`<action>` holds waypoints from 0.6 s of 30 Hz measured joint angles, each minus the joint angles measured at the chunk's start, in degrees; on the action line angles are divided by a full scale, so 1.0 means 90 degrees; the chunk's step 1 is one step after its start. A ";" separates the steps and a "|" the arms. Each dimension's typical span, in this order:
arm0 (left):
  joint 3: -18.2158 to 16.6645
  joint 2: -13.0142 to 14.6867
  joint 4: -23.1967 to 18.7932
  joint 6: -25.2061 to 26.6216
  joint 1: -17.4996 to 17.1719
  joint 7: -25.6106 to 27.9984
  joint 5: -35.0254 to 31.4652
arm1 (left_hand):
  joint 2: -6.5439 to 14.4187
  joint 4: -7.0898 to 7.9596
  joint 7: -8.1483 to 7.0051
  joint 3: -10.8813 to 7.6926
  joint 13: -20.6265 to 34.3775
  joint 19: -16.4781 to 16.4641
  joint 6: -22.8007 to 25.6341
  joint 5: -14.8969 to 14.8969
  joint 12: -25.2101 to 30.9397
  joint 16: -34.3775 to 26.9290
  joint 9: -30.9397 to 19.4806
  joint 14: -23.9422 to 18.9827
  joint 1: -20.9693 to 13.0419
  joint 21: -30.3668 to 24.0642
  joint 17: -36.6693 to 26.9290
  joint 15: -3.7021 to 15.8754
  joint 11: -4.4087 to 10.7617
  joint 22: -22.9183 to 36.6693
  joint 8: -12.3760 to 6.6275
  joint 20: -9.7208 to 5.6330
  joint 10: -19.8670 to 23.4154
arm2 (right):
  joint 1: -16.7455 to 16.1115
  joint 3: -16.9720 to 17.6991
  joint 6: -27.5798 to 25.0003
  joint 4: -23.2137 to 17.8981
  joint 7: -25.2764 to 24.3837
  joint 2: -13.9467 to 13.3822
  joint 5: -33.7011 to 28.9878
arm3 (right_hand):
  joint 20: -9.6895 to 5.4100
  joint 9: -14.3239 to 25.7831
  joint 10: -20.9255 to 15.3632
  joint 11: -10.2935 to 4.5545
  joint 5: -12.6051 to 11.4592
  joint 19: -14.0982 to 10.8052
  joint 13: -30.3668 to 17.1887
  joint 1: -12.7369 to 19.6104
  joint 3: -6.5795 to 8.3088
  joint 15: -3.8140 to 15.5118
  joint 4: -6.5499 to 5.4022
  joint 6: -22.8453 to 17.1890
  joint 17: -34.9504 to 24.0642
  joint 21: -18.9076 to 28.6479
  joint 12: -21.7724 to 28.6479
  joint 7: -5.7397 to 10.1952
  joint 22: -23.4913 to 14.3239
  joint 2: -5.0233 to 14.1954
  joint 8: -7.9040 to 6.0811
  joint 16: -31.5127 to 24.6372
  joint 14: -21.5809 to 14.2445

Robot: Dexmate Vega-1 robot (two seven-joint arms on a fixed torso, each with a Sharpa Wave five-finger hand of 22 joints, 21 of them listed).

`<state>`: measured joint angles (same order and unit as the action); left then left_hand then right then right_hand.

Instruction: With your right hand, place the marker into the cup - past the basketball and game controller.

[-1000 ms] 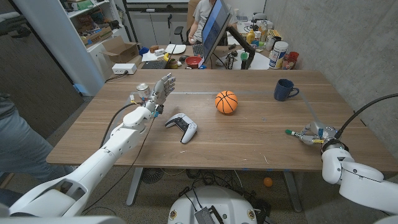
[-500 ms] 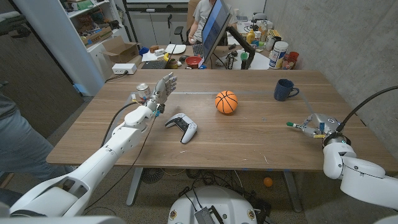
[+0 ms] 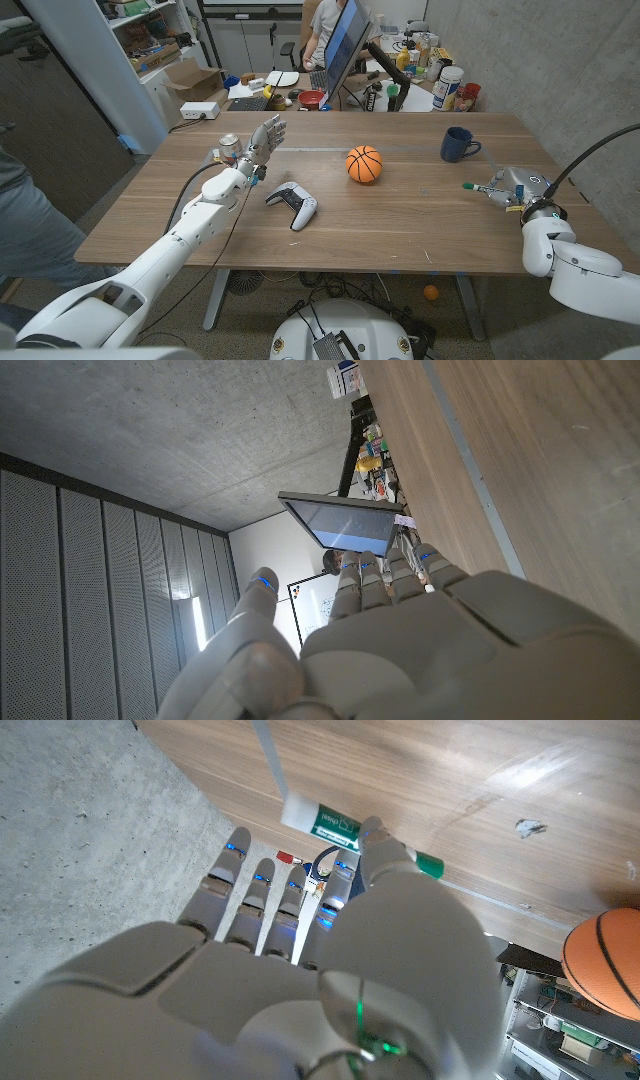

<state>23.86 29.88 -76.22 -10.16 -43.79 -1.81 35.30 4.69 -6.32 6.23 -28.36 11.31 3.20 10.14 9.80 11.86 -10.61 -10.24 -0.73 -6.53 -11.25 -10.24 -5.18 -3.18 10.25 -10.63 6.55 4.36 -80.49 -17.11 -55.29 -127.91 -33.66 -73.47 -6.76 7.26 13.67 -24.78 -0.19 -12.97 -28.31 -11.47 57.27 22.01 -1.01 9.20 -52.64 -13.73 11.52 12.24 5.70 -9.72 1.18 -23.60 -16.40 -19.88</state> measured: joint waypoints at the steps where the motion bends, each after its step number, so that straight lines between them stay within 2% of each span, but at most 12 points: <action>1: 0.0000 0.0000 0.0000 0.0002 0.0000 0.0005 -0.0002 | 0.0000 0.0000 0.0000 0.0000 0.0000 0.0000 0.0000 0.0000 0.0000 0.0000 0.0000 0.0000 0.0000 0.0000 0.0000 0.0000 0.0000 0.0000 0.0000 0.0000 0.0000 | 0.0012 0.0003 0.0000 0.0003 0.0000 -0.0004 0.0000 | 0.0000 0.0000 0.0000 0.0000 0.0000 0.0000 0.0000 0.0000 -0.0025 0.0000 -0.0023 0.0000 0.0000 0.0000 -0.0006 0.0000 0.0000 0.0000 0.0000 0.0000 0.0000; 10: 0.0012 -0.0002 -0.0027 0.0057 0.0038 0.0052 -0.0007 | 0.0000 0.0000 0.0000 0.0000 0.0000 0.0000 0.0000 0.0000 0.0000 0.0000 0.0000 0.0000 0.0000 0.0000 0.0000 0.0000 0.0000 0.0000 0.0000 0.0000 0.0000 | 0.0091 0.0034 0.0020 -0.0008 0.0144 -0.0048 -0.0170 | -0.0024 0.0000 -0.0012 0.0012 0.0004 0.0025 0.0000 -0.0001 -0.0025 -0.0002 -0.0021 -0.0001 0.0001 0.0000 -0.0006 -0.0001 0.0000 0.0001 0.0000 0.0000 0.0002; 18: -0.0002 0.0002 -0.0110 0.0087 0.0005 0.0108 -0.0002 | 0.0000 0.0000 0.0000 0.0000 0.0000 0.0036 0.0000 0.0000 0.0000 0.0000 0.0000 0.0000 0.0000 0.0000 0.0000 0.0000 0.0000 0.0000 0.0000 0.0036 0.0000 | 0.0152 0.0048 -0.0113 -0.0080 0.0204 -0.0079 -0.0309 | -0.0024 0.0001 -0.0022 0.0022 0.0006 0.0024 0.0000 0.0000 -0.0058 -0.0094 -0.0038 -0.0001 0.0001 0.0000 -0.0005 -0.0001 0.0000 0.0001 0.0000 0.0000 0.0025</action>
<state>23.84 29.90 -77.21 -9.38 -43.74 -0.83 35.28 4.69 -6.32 6.23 -28.35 11.31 3.53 10.14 9.80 11.86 -10.61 -10.24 -0.73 -6.53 -11.25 -10.24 -5.18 -3.18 10.25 -10.63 6.87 4.36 -79.13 -16.68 -56.31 -128.62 -31.82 -74.18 -9.53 7.05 13.67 -24.98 0.01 -12.92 -28.09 -11.47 57.26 21.50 -1.86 8.85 -52.65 -13.72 11.52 12.19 5.69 -9.72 1.18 -23.60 -16.40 -19.66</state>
